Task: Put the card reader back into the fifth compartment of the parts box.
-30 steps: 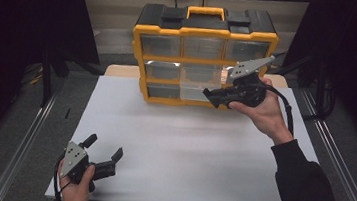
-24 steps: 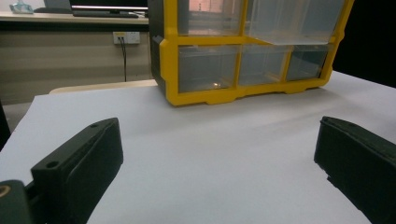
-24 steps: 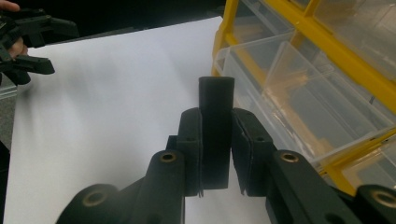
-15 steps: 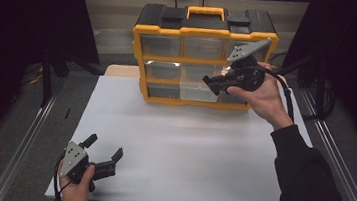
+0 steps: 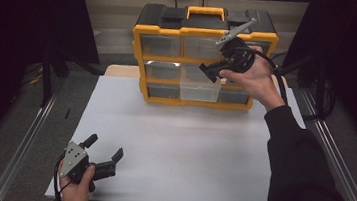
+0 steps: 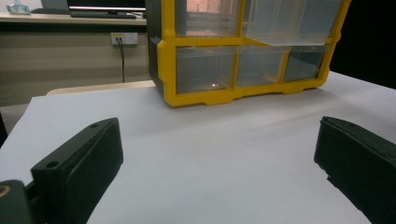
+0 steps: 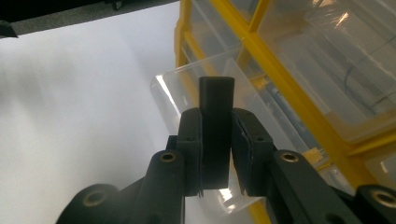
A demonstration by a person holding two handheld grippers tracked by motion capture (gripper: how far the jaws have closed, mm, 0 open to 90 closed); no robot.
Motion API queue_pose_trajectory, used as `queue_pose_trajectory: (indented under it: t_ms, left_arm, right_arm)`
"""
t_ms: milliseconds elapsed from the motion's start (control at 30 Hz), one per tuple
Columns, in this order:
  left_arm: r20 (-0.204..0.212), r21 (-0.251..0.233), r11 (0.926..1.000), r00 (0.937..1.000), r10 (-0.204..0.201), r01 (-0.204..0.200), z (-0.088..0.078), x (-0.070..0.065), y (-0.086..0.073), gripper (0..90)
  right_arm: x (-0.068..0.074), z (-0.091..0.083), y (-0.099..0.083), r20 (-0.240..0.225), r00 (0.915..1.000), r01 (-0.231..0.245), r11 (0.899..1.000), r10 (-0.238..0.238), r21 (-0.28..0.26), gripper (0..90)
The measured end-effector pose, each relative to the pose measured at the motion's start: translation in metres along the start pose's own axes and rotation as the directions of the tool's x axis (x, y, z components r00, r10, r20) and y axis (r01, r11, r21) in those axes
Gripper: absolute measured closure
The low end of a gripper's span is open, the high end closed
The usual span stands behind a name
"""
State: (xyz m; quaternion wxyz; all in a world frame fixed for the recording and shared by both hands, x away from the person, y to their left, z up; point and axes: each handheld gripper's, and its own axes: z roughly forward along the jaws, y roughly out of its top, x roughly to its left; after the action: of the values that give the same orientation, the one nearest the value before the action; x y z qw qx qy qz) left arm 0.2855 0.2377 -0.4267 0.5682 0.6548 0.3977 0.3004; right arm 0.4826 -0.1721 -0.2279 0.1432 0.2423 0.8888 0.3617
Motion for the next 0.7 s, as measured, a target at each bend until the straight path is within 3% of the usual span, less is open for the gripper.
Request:
queue_pose_trajectory:
  t_ms: [333, 700]
  left_arm:
    - [0.005, 0.001, 1.0000, 1.0000, -0.003, 0.003, 0.000, 0.000, 0.000, 1.2]
    - [0.006, 0.001, 1.0000, 1.0000, -0.003, 0.003, 0.000, 0.000, 0.000, 1.2]
  right_arm:
    - [-0.011, 0.026, 0.012, 0.001, 1.0000, 0.003, 0.996, -0.003, 0.092, 73.8]
    - [-0.021, 0.036, 0.010, -0.022, 0.9992, -0.031, 0.988, 0.034, 0.148, 73.8]
